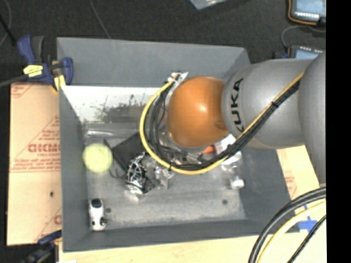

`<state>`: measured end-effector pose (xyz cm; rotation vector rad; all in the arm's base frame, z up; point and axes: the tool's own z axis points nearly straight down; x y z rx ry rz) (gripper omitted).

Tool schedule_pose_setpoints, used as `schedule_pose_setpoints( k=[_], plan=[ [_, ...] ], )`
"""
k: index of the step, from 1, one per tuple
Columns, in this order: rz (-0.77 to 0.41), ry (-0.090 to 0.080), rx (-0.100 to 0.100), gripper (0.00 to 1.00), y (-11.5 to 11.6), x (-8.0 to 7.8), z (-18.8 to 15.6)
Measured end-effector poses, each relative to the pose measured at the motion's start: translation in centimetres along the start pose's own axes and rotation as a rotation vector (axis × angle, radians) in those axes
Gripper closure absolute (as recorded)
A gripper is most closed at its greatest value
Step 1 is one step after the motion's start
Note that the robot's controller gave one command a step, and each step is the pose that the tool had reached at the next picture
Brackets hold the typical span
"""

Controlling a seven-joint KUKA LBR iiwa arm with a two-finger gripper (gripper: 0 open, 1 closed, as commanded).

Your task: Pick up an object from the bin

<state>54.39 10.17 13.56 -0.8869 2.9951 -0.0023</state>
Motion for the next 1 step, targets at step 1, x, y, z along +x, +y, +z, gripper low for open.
schedule_pose_setpoints(
  k=[1],
  plan=[
    [-0.167,0.002,-0.001,1.00,2.30,-0.98,1.42]
  ],
)
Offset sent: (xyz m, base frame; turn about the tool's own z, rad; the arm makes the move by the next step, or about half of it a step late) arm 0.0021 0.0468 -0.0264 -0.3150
